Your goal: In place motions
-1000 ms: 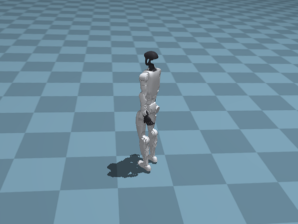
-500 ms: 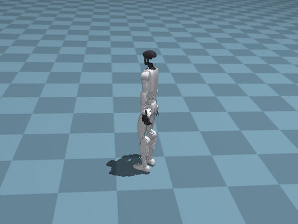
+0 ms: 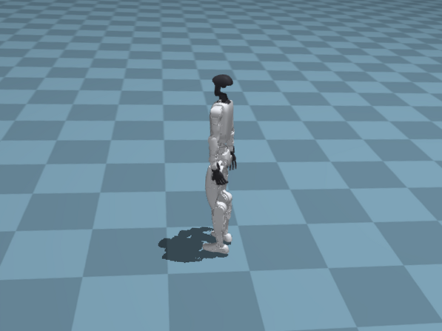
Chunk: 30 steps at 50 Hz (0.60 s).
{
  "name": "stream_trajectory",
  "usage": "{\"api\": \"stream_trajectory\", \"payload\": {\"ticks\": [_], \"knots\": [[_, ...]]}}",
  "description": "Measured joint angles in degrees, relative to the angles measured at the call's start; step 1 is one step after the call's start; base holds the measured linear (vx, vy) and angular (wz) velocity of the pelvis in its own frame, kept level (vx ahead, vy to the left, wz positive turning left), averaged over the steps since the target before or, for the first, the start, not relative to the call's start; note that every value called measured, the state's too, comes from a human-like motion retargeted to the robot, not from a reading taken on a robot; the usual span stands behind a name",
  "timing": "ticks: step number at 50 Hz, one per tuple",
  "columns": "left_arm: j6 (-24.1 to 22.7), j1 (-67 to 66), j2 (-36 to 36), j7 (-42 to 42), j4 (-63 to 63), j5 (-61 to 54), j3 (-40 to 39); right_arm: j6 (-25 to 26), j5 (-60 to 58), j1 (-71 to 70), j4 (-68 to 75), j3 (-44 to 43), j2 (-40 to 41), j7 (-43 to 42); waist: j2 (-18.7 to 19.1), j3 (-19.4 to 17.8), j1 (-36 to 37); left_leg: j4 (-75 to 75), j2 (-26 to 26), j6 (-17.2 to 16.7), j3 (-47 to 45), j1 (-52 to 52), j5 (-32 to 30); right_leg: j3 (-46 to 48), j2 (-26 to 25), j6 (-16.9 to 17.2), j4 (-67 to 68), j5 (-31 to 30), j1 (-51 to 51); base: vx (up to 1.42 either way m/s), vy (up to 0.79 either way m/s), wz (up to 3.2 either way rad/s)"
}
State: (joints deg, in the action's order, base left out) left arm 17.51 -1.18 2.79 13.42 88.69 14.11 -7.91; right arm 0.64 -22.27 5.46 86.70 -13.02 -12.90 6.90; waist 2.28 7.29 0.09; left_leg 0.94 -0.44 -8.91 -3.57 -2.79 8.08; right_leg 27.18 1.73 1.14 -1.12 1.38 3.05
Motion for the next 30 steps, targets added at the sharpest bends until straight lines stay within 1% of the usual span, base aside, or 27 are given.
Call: {"api": "stream_trajectory", "payload": {"ticks": [11,20,25,30], "knots": [[0.86,2.05,-0.41,1.87,1.55,0.82,1.93,-0.43,-2.76,-0.19,-0.69,2.03,1.32,1.73,-1.0,0.48,2.52,0.34,-2.7,1.99,1.64,1.04,0.96,2.33,2.34,0.62,-0.06,-0.63,-2.22,-0.09,0.11,0.17],[0.97,1.79,0.16,1.85,2.62,0.97,1.39,-1.13,-6.95,-1.5,-3.58,4.93,1.91,2.5,-1.49,0.69,2.09,0.55,-3.31,3.11,1.4,1.54,1.93,2.12,2.77,0.77,-0.12,-1.43,-2.28,0.0,0.02,-0.01],[1.56,1.49,0.5,2.34,3.53,0.79,0.65,0.28,-6.58,-1.76,-3.83,5.21,2.38,1.6,-1.75,0.97,1.52,0.63,-3.33,3.56,0.89,1.85,2.66,1.36,2.73,0.73,-0.03,-1.8,-1.88,0.09,0.01,-0.19],[1.87,1.32,0.56,2.73,4.02,0.99,0.31,1.73,-7.16,-1.64,-2.64,5.18,2.53,4.51,-1.9,1.44,0.94,0.69,-3.2,3.92,0.33,2.05,3.42,0.29,2.58,0.71,0.17,-2.08,-1.28,0.15,-0.05,-0.21]]}}
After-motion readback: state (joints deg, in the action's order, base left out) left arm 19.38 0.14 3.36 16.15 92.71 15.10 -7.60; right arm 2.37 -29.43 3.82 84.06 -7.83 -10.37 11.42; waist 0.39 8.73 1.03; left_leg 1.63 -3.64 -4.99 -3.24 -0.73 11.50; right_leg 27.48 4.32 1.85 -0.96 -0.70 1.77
